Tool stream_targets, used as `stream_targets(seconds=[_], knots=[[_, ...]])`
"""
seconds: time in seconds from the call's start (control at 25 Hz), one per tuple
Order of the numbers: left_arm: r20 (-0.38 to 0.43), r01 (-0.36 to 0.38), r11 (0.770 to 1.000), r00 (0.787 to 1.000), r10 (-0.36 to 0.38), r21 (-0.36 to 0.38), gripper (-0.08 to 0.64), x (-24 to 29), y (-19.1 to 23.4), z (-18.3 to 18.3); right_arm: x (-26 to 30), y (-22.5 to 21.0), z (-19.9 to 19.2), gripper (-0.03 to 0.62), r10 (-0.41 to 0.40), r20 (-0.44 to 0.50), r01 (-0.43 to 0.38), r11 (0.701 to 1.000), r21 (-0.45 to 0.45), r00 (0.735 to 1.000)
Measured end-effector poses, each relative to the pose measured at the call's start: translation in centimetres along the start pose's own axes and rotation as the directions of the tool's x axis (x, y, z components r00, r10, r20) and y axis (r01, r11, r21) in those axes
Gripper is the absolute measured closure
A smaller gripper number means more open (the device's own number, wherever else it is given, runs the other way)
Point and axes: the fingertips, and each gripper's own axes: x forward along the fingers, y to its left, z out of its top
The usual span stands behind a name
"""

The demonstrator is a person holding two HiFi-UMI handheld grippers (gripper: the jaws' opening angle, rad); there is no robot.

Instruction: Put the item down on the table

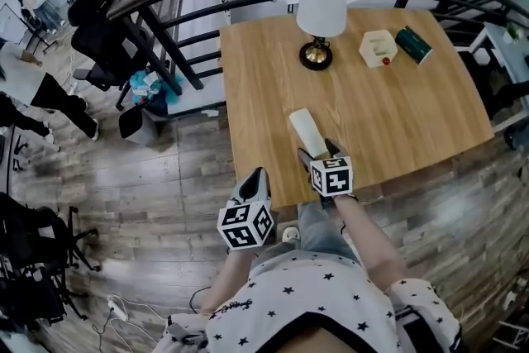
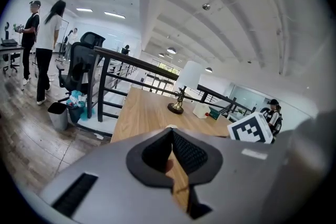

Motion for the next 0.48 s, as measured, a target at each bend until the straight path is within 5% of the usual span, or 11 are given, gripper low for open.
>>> stream_targets(seconds=[0.08,0.48], knots=[[0.003,0.002,1.0,1.0,-0.002,0.003,0.548,-1.5,-0.1,-0.6,-1.9,1.7,0.1,0.264,0.037,0.032,-0.038,0.999,0.016,0.999],[0.039,-0.005,1.0,0.999,0.005,0.001,0.548,-6.9,-1.4,-2.8,-12.0,6.4,1.4,0.546,0.091,0.236,-0.094,0.996,0.004,0.967]])
